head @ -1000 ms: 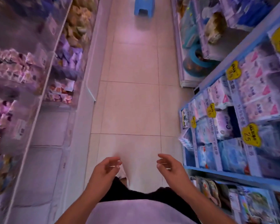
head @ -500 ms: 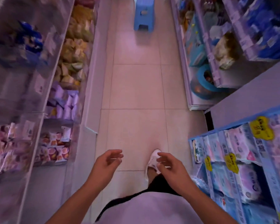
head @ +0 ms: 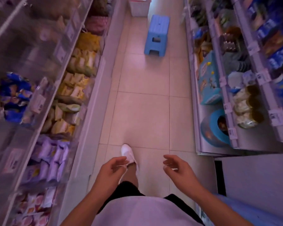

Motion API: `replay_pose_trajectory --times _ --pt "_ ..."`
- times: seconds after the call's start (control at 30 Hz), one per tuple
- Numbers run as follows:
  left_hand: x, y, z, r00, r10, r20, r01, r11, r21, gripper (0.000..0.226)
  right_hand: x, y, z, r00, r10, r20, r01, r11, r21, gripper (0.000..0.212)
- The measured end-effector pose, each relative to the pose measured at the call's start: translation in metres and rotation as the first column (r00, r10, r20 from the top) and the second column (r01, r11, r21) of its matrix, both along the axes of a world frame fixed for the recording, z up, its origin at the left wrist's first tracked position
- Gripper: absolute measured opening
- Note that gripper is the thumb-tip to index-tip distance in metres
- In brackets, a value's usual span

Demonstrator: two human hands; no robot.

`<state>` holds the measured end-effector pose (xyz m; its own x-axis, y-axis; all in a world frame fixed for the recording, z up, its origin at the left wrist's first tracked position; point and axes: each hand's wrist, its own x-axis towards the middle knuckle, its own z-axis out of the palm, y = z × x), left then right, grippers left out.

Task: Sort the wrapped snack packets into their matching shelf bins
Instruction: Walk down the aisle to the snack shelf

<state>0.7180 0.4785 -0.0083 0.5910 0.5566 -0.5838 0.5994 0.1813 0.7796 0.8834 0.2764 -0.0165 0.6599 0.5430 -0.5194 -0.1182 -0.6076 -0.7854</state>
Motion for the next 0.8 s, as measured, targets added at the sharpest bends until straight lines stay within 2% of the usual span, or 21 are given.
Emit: replay_pose_trajectory --times 0.3,0.53,0.7,0.8 --pt "0.185 0.168 0.004 0.99 -0.143 0.001 0.143 0.99 -0.017 0.031 0.154 0.152 0.02 0.999 -0.052 -0.007 0.052 0.998 -0.04 0.035" --pt "0.329 0.263 0.004 0.989 -0.149 -0.023 0.149 0.989 -0.015 0.034 0.3 0.246 0.01 0.995 -0.1 -0.002 0.1 0.995 -0.013 0.035" --pt "0.437 0.31 0.012 0.996 -0.064 -0.069 0.064 0.998 -0.004 0.032 0.42 0.304 -0.007 0.999 -0.014 -0.029 0.013 1.0 -0.029 0.034" --pt "0.507 0.342 0.021 0.996 -0.071 -0.049 0.072 0.997 0.014 0.029 0.493 0.338 -0.004 0.996 0.086 -0.02 -0.087 0.995 -0.043 0.035"
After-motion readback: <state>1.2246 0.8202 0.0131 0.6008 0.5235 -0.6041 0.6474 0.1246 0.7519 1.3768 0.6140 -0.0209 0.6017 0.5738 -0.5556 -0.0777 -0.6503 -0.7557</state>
